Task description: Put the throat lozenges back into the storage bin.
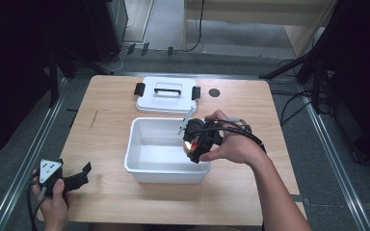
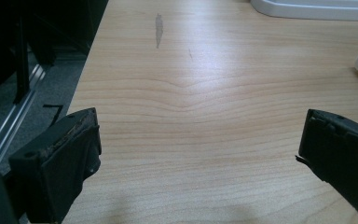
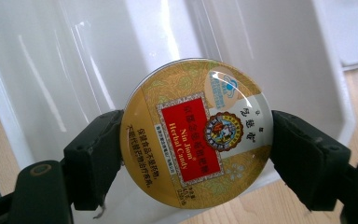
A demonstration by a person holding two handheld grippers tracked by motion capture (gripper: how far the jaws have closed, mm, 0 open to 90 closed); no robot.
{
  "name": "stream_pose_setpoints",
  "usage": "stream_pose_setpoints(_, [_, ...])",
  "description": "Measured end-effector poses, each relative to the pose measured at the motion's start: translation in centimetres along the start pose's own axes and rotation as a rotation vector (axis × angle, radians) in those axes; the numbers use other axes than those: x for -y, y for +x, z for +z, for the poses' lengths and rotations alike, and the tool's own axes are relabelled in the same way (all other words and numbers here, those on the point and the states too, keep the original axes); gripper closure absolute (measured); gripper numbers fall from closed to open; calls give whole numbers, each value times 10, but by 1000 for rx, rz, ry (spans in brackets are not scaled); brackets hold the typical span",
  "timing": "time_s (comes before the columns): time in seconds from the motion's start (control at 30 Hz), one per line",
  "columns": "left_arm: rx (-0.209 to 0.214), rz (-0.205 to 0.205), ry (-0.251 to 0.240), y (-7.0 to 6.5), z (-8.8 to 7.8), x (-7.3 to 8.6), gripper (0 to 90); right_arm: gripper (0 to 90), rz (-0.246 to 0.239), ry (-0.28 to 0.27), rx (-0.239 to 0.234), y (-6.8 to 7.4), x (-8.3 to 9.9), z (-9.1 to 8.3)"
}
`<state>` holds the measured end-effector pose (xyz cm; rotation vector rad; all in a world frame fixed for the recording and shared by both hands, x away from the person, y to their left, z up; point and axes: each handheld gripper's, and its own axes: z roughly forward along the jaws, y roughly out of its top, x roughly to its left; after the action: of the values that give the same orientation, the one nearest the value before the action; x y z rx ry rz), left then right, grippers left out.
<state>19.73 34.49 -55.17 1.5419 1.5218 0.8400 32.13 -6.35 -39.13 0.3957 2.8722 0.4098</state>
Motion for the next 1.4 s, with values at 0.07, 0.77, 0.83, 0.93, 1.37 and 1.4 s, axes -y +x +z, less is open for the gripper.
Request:
stream_pose_setpoints(0.07, [1,1,0,0,0,0,0,208,-3,3,-4,1,1,3])
stream_pose_setpoints(0.77, [1,1,4,0,0,0,0,207,-10,26,-46,5,9,34])
stream_pose_setpoints(0.83, [2,1,4,0,0,0,0,207,-8,28,-48,5,9,35])
stream_pose_setpoints(0.93, [2,0,4,0,0,0,0,207,-7,40,-47,6,8,37])
stream_pose_setpoints(1.37, [2,0,5,0,0,0,0,212,-17,84,-52,7,7,42])
stream_pose_setpoints(1.4, [2,1,5,0,0,0,0,221,-15,83,-44,7,7,42])
